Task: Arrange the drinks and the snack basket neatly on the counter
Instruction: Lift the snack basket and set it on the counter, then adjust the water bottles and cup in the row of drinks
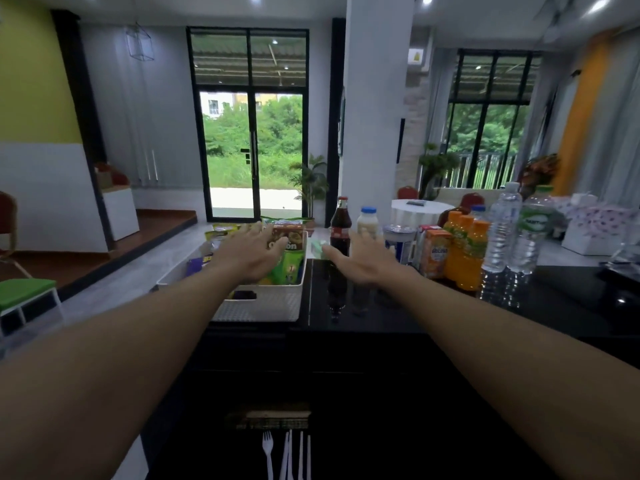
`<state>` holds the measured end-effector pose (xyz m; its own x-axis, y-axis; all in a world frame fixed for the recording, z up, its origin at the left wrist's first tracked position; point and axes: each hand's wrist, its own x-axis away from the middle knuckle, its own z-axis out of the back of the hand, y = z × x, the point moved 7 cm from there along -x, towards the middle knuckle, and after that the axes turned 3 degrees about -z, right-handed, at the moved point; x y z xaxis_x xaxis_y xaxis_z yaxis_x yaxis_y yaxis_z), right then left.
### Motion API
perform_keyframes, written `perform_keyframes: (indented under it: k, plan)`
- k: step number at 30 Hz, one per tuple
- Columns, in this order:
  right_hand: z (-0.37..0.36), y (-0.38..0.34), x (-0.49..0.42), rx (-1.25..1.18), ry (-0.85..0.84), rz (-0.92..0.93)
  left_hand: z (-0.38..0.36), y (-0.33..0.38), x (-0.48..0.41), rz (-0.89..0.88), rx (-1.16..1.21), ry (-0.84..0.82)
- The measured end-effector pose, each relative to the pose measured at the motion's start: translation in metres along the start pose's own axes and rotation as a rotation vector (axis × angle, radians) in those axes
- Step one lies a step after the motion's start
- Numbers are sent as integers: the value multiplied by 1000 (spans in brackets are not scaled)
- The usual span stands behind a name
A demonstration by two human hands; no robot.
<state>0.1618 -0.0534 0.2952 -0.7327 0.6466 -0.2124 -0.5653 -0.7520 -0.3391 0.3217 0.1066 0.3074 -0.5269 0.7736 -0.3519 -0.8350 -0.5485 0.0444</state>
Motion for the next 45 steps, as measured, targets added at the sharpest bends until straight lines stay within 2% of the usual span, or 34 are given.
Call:
perform_keyframes:
  k: [11,21,28,34,41,45]
  plan:
    - [46,88,22,71,121,-30,-7,101,-12,-75,29,40]
    - [83,191,39,82,125,-40,-21,224,-28,-164,104,124]
    - [101,267,49,11,173,-13,-54,307,-44,-179,168,34]
    - [100,339,49,-10,172,-66,-103,364,-52,-200,207,-81]
    - [99,408,35,-33,188,-111,-148,431,-63,-385,290,-195]
    - [96,445,24,-83,197,-153,-165,459,-77,-421,306,-231]
